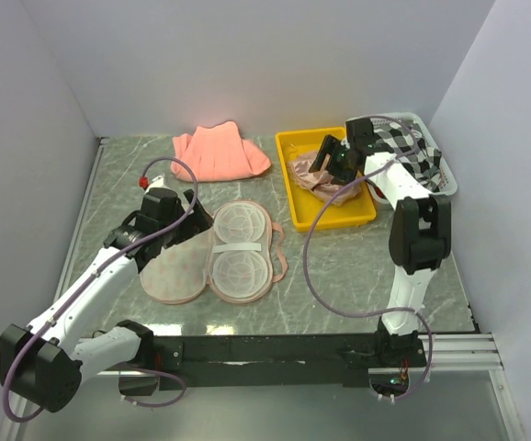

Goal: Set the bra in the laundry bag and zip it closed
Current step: Pick up the bra from the bin.

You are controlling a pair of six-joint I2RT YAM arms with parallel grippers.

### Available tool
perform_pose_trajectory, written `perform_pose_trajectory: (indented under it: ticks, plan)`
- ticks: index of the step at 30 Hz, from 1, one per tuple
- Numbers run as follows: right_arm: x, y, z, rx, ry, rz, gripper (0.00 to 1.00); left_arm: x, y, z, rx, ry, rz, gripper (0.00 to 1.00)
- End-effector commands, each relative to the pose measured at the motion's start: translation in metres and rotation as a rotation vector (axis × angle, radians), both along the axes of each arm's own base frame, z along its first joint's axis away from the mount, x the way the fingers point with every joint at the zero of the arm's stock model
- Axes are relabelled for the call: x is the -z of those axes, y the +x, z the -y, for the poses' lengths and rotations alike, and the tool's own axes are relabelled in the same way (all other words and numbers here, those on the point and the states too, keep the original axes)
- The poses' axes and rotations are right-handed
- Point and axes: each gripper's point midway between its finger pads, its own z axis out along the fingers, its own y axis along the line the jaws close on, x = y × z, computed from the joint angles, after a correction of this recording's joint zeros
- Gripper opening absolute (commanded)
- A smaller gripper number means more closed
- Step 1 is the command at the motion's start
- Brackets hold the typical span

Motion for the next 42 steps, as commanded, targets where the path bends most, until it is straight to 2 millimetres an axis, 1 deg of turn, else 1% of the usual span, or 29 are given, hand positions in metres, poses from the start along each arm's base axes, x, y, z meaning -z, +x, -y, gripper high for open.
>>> perform_pose_trajectory:
  ticks: [1,2,4,5,6,7,9,13,18,19,24,27,32,33,34,35,37,38,40,41,42]
  plan:
    - [-0.025,0.043,0.004,0.057,-0.008,0.094,0.85,-0.016,0.005,0.001,0.006,0.001,0.042,0.97]
    - [-0.024,0.047,0.006,0.068,-0.024,0.090,0.85,-0.013,0.003,0.000,0.005,0.001,0.033,0.97]
    - [-0.015,0.056,0.011,0.091,-0.054,0.060,0.85,-0.013,0.002,0.003,0.007,-0.023,0.032,0.97]
    - [-0.014,0.058,0.011,0.096,-0.063,0.056,0.85,-0.006,-0.001,0.005,0.017,-0.031,0.016,0.97]
    - [-0.011,0.060,0.013,0.104,-0.071,0.050,0.82,-0.006,-0.001,0.006,0.013,-0.042,0.014,0.97]
    - [-0.006,0.061,0.014,0.113,-0.077,0.041,0.82,-0.005,-0.002,0.006,0.012,-0.046,0.014,0.97]
    - [0.000,0.062,0.016,0.122,-0.084,0.038,0.82,-0.001,-0.002,0.005,0.003,-0.043,0.005,0.97]
    - [0.018,0.060,0.023,0.140,-0.128,0.000,0.81,0.001,-0.002,0.002,-0.007,-0.025,0.000,0.97]
    - [0.029,0.061,0.024,0.127,-0.141,-0.010,0.82,0.002,0.000,0.003,0.009,-0.008,-0.003,0.97]
    - [0.032,0.060,0.025,0.127,-0.148,-0.019,0.82,0.000,0.001,0.003,0.008,-0.006,-0.002,0.97]
    - [0.042,0.063,0.016,0.104,-0.107,-0.040,0.80,0.002,0.002,0.003,0.010,0.001,-0.017,0.97]
    - [0.050,0.065,0.010,0.090,-0.078,-0.055,0.82,0.001,0.000,0.005,0.021,-0.015,-0.008,0.97]
    - [0.047,0.071,0.003,0.080,-0.035,-0.029,0.82,0.003,-0.004,0.002,0.014,-0.007,-0.013,0.97]
    - [0.051,0.072,0.003,0.079,-0.031,-0.037,0.82,0.004,-0.005,0.001,0.011,-0.004,-0.017,0.97]
    - [0.053,0.072,0.002,0.075,-0.027,-0.043,0.81,0.005,-0.005,0.001,0.008,-0.004,-0.021,0.97]
    - [0.053,0.073,0.001,0.069,-0.022,-0.042,0.74,0.007,-0.005,0.001,0.007,-0.004,-0.024,0.97]
    - [0.054,0.073,0.000,0.069,-0.019,-0.043,0.73,0.007,-0.005,0.002,0.006,-0.011,-0.027,0.97]
    - [0.056,0.073,0.002,0.069,-0.022,-0.045,0.66,0.007,-0.005,0.003,0.008,-0.015,-0.025,0.97]
    - [0.055,0.073,0.003,0.069,-0.026,-0.037,0.58,0.008,-0.006,0.003,0.009,-0.017,-0.028,0.97]
    - [0.054,0.073,0.003,0.067,-0.030,-0.034,0.53,0.008,-0.006,0.003,0.009,-0.017,-0.028,0.97]
    - [0.054,0.073,0.003,0.067,-0.032,-0.035,0.52,0.009,-0.006,0.003,0.011,-0.014,-0.028,0.97]
